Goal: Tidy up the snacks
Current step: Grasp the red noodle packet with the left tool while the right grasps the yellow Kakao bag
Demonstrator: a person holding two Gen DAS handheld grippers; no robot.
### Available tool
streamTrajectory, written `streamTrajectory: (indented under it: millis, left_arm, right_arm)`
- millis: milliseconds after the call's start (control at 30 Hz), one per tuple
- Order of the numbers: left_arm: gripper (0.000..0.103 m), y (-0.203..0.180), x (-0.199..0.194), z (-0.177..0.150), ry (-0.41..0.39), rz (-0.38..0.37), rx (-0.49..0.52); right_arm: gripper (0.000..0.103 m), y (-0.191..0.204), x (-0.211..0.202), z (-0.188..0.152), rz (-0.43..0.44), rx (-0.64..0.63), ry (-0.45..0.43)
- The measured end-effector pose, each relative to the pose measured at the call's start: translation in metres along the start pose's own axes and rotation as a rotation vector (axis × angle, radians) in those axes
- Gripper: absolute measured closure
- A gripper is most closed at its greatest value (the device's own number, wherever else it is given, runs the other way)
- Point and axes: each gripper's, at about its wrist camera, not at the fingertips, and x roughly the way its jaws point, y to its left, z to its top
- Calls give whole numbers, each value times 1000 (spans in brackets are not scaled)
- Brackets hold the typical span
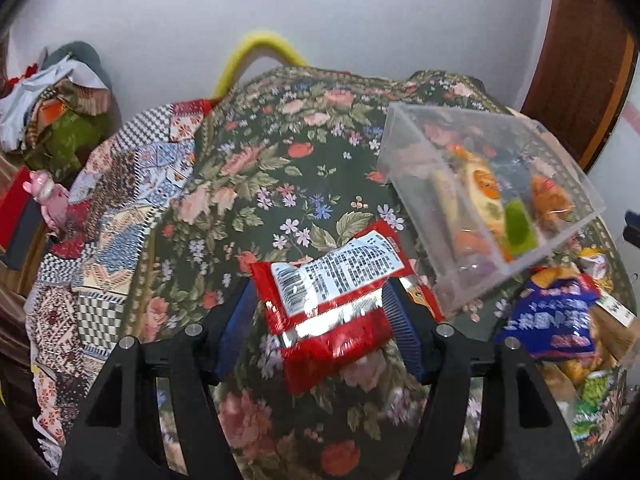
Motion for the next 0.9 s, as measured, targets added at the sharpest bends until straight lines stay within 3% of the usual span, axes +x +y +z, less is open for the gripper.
streamTrajectory:
  millis: [200,433,733,900]
  left_arm:
    - [38,-2,36,21,12,2,-3]
    - [38,23,60,22,71,10,-96]
    - [38,16,22,-30,115,-26,-61]
    - [38,11,-14,-47,55,-58,-86]
  right_arm:
    - [32,-16,12,-18,-11,80,52]
    - [32,-15,18,-26,-13,82,79]
    - [32,0,15,-34,20,59,85]
    - [32,3,10,-33,31,66,78]
